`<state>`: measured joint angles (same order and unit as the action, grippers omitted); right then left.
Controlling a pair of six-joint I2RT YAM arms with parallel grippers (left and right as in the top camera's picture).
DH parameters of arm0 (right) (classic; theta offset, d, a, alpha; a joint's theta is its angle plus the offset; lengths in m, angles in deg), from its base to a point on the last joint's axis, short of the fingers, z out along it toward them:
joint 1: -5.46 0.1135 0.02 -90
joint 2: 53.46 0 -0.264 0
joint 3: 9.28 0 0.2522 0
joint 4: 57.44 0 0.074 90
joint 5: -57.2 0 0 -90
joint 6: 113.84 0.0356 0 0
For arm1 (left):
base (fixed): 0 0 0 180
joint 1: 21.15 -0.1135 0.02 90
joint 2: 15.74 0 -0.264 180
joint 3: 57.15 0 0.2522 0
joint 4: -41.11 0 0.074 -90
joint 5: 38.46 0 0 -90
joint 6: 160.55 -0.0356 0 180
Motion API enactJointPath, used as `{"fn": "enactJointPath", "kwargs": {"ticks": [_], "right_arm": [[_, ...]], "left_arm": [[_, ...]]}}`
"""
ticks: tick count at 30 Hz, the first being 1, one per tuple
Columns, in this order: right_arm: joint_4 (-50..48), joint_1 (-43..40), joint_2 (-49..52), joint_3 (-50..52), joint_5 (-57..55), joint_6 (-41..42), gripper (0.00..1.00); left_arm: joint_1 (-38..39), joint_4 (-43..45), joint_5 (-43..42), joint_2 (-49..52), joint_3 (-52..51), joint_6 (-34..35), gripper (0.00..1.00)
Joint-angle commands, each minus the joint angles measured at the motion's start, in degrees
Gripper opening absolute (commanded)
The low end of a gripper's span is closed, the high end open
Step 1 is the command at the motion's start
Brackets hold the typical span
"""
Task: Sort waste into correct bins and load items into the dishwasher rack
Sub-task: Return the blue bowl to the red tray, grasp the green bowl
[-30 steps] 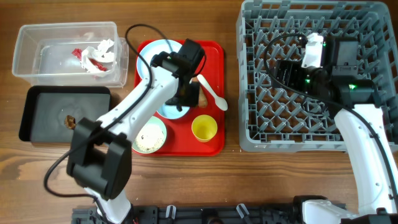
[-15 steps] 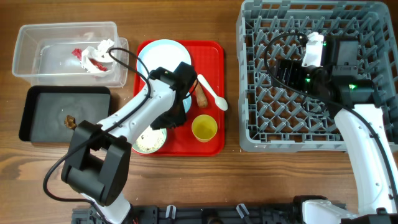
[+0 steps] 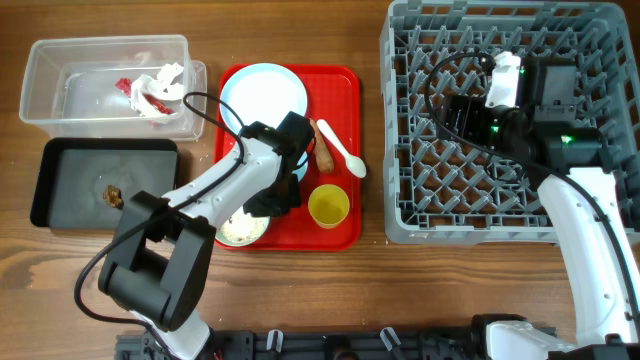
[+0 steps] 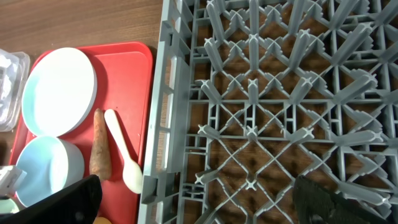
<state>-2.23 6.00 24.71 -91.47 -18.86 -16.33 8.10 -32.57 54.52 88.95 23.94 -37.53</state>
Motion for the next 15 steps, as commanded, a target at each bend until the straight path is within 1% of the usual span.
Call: {"fn": "enactJointPath", "kwargs": {"ticks": [1,8,11,12,15], "right_arm": [[-0.2,-0.1,0.3,-1.2,0.3,0.6,1.00],[-0.3,-0.1,0.3,-1.2,0.4,0.7,1.00],[-0.3,-0.1,0.3,-1.2,0.3,0.6,1.00],[-0.4,-0.1,0.3,-1.2,0.3,0.6,1.00],[-0.7,-0.1,0.3,-1.2,0.3,0.6,1.00]], "left_arm": [[-0.3,0.5,-0.5,-0.7,-0.4,-0.9,0.05],[-0.3,-1.4,-0.7,-0.7,-0.3,-1.1,0.04],[-0.3,-5.1,-1.0,-1.2,1.0,-1.6,0.04],[-0.3,-6.6,-1.1,-1.7,2.0,-2.8,0.04],[-1.0,-10.7,-1.1,-4.8,6.1,-4.4,0.04]]}}
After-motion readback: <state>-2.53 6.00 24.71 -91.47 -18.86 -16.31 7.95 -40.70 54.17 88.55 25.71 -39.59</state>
